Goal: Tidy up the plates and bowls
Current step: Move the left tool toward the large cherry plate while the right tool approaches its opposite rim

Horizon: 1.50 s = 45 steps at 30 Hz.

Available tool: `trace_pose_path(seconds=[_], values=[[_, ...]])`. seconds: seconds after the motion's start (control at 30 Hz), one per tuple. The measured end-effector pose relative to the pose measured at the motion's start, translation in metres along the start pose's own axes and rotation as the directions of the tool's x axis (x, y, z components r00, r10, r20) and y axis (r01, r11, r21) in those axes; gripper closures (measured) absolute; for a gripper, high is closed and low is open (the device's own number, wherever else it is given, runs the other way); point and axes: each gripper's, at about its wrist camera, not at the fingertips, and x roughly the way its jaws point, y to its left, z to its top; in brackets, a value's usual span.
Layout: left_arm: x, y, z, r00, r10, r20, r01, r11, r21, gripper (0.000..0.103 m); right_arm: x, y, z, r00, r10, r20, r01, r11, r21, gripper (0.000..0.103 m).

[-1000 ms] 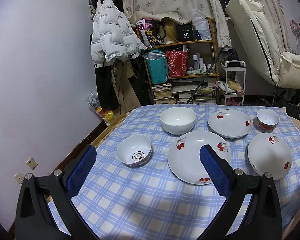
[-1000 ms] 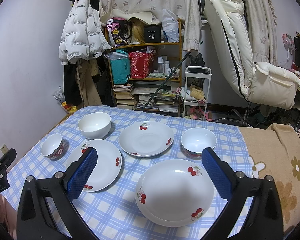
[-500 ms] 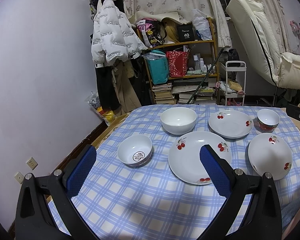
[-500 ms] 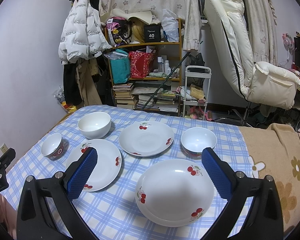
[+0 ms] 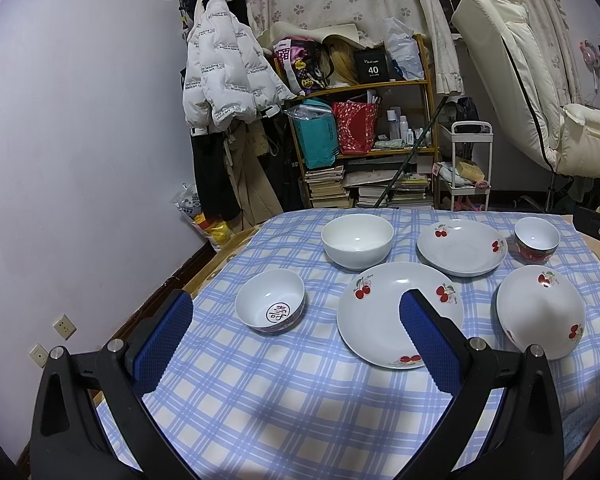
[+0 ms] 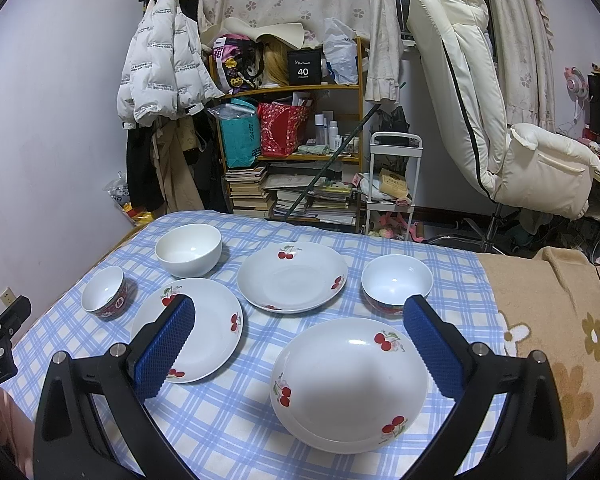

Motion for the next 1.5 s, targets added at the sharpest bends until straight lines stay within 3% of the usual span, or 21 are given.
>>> trace_pose_path(seconds=[0.27,0.5,0.8,1.17,1.5], values=[[0.002,0.002,0.000,1.000,-0.003,-0.011,0.003,1.000,0.002,0.001,0.003,0.002,-0.001,1.000,0.002,-0.005,-0.002,1.000,-0.004,0.000],[0.016,0.003,0.000,0.995,-0.035,-0.091,0.035,0.999,-0.003,0.001,0.010,0.006,0.003,0.999,0.019,-0.026,-0.019,1.000,-0.017,0.000],[0.029,-0.003,0.013,0.984,-0.031,-0.173,0.038,0.998,0.039,0.001,0.001,0.023,0.015,0.999,0.032,0.033,-0.031,0.998,-0.050,0.000],[0.051,0.005,0.051,0.985,-0.004,-0.170,0.004,1.000,0.000,0.001,0.022,0.041,0.043,0.996,0.064,0.055,-0.060,0.997,-0.058,0.000],[0.091,0.017,0.064,0.974,0.008,-0.225,-0.025,0.997,-0.072,0.001,0.049,0.051,0.057,0.996,0.075,0.043,-0.072,0.995,-0.071,0.000]])
